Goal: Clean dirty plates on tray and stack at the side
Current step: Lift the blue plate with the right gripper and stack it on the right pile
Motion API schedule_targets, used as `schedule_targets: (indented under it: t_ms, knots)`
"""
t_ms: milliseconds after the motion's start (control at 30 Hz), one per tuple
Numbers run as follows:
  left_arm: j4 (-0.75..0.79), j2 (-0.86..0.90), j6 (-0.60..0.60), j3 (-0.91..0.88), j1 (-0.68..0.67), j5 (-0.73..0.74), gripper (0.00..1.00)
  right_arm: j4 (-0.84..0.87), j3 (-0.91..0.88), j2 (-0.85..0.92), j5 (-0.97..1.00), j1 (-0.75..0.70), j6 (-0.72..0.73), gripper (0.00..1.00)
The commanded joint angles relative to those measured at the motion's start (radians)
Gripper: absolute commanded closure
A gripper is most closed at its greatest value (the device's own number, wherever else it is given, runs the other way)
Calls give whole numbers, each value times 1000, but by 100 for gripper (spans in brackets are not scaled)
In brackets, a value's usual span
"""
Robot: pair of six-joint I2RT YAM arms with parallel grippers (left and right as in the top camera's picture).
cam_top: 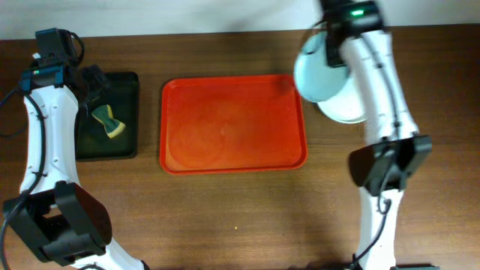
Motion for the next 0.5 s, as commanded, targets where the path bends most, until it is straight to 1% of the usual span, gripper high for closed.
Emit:
schedule_targets:
  t_ms: [0, 33, 67, 167, 233, 267, 300, 333, 367, 400, 433, 467]
  knots:
    - [-1, 6, 3, -1, 3, -7, 1, 24, -84, -2, -414, -202, 32, 87]
    - [-1, 6, 3, -1, 3, -7, 1, 54, -145, 0, -484, -282, 32, 92]
    - [-1, 6, 3, -1, 3, -7, 1, 101, -209, 1, -530, -338, 32, 96]
    - [-1, 6, 3, -1, 3, -7, 1, 254, -417, 1, -663, -432, 35, 96]
    - [-1, 6, 3, -1, 3, -7, 0, 280, -475, 1, -680, -436, 34, 96]
    - [-1, 6, 3, -1, 3, -7, 1, 256, -476, 0, -680, -435, 34, 95]
    - [-1, 6, 3, -1, 3, -7, 1, 225, -476, -19, -690, -435, 28, 91]
    - [-1, 6, 3, -1, 3, -7, 1, 186, -476, -52, -734, -433, -22, 89]
    - [-1, 6, 3, -1, 3, -7, 1, 164, -476, -83, -743, -428, -30, 87]
    - [-1, 6, 3, -1, 3, -7, 1, 124, -476, -167, -743, -406, -55, 87]
    - [-1, 6, 3, -1, 3, -7, 1, 88, -476, -240, -741, -378, -114, 85]
    - [-1, 6, 3, -1, 3, -7, 1, 23, -476, -322, -676, -334, -127, 80]
